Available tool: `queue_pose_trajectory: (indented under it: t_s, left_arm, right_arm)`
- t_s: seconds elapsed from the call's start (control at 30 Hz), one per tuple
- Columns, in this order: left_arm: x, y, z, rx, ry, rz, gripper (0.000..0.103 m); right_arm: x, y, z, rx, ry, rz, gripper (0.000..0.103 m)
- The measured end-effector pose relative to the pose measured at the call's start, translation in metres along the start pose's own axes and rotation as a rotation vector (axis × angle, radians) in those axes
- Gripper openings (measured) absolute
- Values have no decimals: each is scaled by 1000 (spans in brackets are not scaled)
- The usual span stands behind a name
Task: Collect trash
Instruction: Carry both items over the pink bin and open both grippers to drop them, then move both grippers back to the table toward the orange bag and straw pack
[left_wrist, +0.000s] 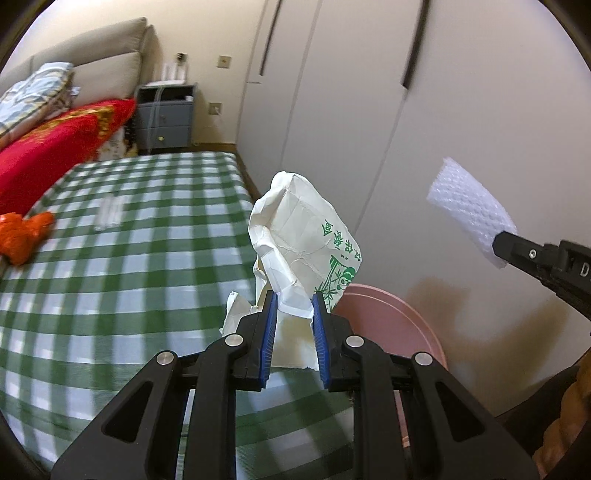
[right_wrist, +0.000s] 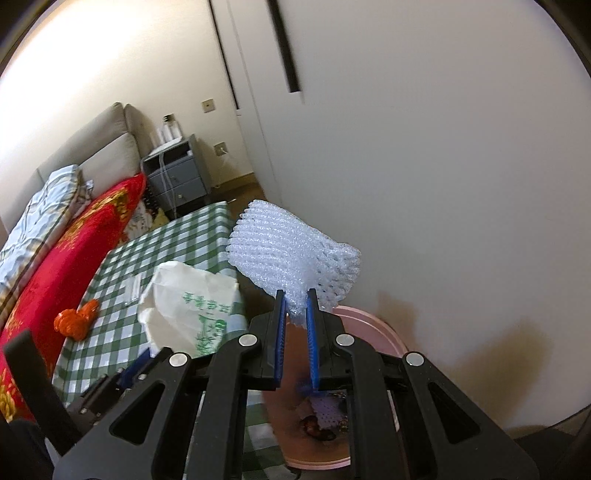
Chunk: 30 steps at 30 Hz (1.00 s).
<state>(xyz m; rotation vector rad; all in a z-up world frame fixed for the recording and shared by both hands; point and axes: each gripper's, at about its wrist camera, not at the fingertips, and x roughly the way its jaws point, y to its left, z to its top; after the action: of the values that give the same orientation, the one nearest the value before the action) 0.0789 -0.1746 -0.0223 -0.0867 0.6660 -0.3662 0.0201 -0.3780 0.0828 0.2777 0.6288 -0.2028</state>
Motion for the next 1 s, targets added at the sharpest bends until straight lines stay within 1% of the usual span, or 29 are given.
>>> queue_pose_trajectory:
  t_s: [0.23, 0.4, 0.5, 0.53, 0.57, 0.6, 0.63, 0.83, 1.0]
  left_arm:
    - [26, -32, -8, 24, 56, -38, 19]
    - [36, -43, -12, 28, 83, -57, 19]
    - [43, -47, -14, 26, 110, -88, 22]
    - [44, -46, -15, 26, 121, -93, 24]
    - [46, -45, -16, 24, 132, -94, 28]
    - [47, -43, -18, 16, 141, -97, 34]
    - [47, -40, -18, 7, 143, -99, 35]
    - [38, -26, -13, -34, 121, -75, 35]
    - [36, -21, -10, -38, 103, -64, 35]
  right_arm:
    - [7, -14, 3, 31, 10, -32, 11]
    - [14, -18, 3, 38, 24, -42, 11]
    - [18, -21, 3, 48, 43, -52, 17]
    - [21, -20, 3, 51, 51, -57, 22]
    - [23, -22, 2, 61, 59, -62, 26]
    - [25, -23, 1, 71, 63, -63, 33]
    - [26, -23, 1, 77, 65, -62, 35]
    - [29, -17, -2, 64, 70, -58, 35]
    - [28, -15, -3, 60, 68, -46, 35]
